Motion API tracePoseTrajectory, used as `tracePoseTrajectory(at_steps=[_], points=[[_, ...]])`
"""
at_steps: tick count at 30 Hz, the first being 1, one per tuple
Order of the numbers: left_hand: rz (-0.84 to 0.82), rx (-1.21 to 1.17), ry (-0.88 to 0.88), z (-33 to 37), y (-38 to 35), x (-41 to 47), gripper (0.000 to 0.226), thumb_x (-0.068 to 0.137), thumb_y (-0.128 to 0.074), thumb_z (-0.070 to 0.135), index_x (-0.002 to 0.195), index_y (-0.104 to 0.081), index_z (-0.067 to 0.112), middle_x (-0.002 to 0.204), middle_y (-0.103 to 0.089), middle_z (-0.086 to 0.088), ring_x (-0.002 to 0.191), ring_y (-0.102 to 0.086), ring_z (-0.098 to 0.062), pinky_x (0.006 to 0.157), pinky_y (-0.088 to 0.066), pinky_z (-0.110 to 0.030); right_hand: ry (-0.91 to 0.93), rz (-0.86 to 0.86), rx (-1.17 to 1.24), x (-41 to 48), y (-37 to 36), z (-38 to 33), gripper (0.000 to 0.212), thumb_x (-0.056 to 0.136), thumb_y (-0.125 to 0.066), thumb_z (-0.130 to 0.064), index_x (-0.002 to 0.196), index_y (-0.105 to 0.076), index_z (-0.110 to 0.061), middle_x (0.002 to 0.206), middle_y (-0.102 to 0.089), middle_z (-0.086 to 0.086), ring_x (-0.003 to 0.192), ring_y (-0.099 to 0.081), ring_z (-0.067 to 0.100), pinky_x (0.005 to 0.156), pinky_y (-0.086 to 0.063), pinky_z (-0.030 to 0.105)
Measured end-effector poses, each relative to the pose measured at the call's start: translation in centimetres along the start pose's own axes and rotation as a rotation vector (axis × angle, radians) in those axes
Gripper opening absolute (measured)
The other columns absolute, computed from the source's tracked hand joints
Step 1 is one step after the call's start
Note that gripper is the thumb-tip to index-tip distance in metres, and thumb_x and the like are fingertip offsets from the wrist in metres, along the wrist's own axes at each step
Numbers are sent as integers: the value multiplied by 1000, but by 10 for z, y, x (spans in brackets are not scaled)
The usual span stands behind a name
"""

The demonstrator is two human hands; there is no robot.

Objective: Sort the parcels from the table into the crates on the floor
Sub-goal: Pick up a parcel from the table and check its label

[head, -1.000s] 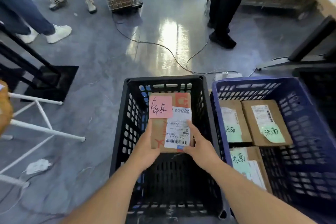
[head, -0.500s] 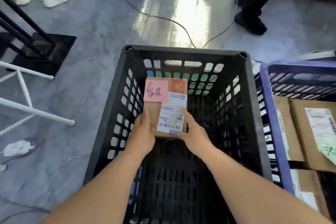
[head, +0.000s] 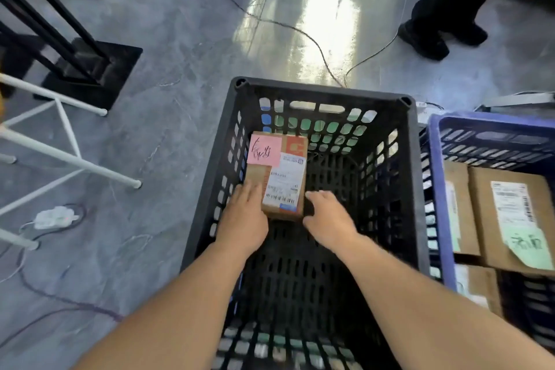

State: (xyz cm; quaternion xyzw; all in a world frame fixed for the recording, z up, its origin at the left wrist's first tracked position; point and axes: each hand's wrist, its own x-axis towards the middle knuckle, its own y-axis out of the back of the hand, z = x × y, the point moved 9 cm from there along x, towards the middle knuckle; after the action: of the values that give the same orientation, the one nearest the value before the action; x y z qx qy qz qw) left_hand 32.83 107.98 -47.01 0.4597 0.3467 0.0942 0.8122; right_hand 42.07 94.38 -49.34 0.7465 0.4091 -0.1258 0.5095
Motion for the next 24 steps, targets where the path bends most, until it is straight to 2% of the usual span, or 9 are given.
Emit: tracePoseTrajectory(at_steps=[3,8,11,13,20,24], points=[[-16,39,-48,20,26,-30,63,99,-39,18,154,-8,16,162,0,-4,148,0,-21,118,-7,-36,-29,59,-108,-44,37,-11,48,91,-52,-20,139,-43,-20,143,-37,2,125,-45,21,90,-46,35],[61,149,-161,54,79,-83,66,98,-44,28,153,-12,11,161,-9,-9,147,-8,-27,118,-12,-40,-15,180,-174,-115,98,-36,42,94,-53,-26,135,-47,-20,136,-43,4,115,-52,24,82,-48,37],[109,196,-224,76,101,-115,67,96,-47,33,151,-17,9,158,-18,-13,144,-14,-30,117,-17,-43,-17,246,-190,-156,117,-43,38,95,-52,-31,131,-49,-20,129,-46,4,107,-55,24,70,-43,32],[134,216,-259,93,109,-133,67,96,-47,36,150,-19,8,156,-21,-14,143,-16,-30,117,-19,-44,-25,312,-188,-184,127,-43,37,94,-52,-32,128,-50,-19,126,-48,4,106,-55,23,68,-41,31],[192,180,-377,151,115,-193,76,97,-36,54,154,-3,17,162,2,-7,148,3,-24,118,-2,-45,-129,536,-90,-285,153,-6,44,95,-48,-47,130,-47,-20,127,-52,2,109,-55,23,75,-46,36],[203,166,-459,182,106,-234,78,95,-33,60,154,0,22,162,7,-4,148,9,-23,119,1,-48,-185,643,-105,-346,164,25,48,95,-46,-50,132,-45,-20,127,-51,0,110,-54,20,69,-43,32]])
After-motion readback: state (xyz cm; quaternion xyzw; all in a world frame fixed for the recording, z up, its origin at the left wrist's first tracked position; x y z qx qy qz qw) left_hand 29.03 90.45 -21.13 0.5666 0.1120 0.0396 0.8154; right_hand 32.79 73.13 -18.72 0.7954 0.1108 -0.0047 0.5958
